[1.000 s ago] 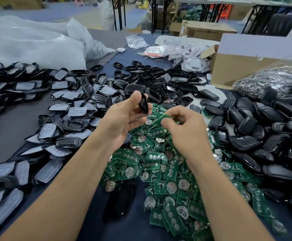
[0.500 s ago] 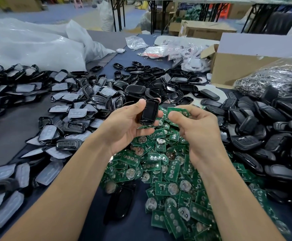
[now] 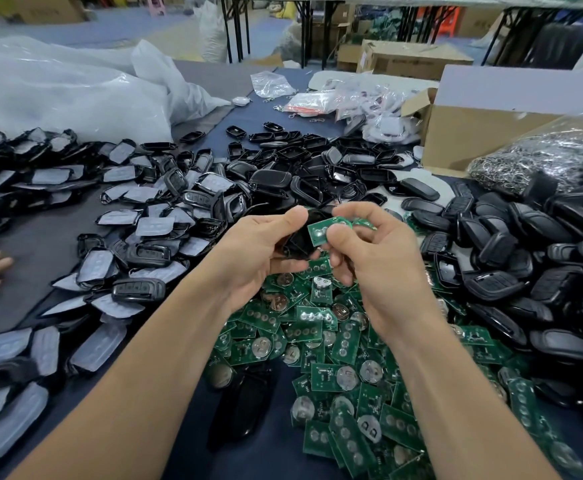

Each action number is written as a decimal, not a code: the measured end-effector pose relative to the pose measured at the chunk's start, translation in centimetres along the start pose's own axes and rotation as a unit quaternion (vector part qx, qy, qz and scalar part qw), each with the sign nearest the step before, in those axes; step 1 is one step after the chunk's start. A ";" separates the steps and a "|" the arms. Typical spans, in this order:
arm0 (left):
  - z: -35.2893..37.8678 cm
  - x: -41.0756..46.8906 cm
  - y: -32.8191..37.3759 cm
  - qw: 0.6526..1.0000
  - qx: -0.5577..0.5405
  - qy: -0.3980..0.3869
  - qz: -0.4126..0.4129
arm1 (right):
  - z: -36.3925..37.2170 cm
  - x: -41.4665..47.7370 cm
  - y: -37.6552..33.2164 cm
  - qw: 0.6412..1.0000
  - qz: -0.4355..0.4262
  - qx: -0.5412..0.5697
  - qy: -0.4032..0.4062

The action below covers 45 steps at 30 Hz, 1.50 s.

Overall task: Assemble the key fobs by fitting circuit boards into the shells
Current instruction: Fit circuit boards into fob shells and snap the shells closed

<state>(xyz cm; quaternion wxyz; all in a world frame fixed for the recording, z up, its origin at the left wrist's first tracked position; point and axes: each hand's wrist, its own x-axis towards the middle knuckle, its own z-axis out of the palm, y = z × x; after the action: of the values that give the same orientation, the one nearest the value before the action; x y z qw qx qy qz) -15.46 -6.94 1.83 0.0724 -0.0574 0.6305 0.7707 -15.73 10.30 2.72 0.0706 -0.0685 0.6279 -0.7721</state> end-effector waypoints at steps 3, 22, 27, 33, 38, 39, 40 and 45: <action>0.4 0.0 -0.2 1.000 0.018 0.019 0.014 | -0.2 0.0 0.2 0.999 -0.023 -0.023 0.033; 0.9 -0.1 -0.3 0.999 0.010 0.030 0.001 | -0.5 0.1 0.9 0.964 -0.100 -0.221 0.109; 0.9 0.1 -0.5 0.999 0.007 0.036 0.004 | -0.5 0.2 1.0 0.956 -0.103 -0.243 0.130; 0.9 0.1 -0.6 0.999 0.002 0.043 0.003 | -0.5 0.4 1.2 0.953 -0.103 -0.250 0.138; 0.9 0.0 -0.6 0.999 0.005 0.047 0.004 | -0.5 0.5 1.4 0.952 -0.110 -0.250 0.138; 0.9 0.0 -0.6 0.999 0.007 0.045 0.005 | -0.5 0.5 1.4 0.952 -0.112 -0.248 0.140; 0.9 0.0 -0.6 0.999 0.009 0.043 0.004 | -0.5 0.5 1.4 0.951 -0.113 -0.249 0.141; 0.9 0.0 -0.7 0.999 0.012 0.043 0.006 | -0.5 0.5 1.5 0.947 -0.117 -0.261 0.147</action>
<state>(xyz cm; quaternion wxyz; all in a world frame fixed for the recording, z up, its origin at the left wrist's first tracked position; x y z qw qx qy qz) -15.29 -5.93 1.32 0.0413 -0.0853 0.6428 0.7601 -16.29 10.36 1.20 -0.1339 -0.0430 0.7981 -0.5859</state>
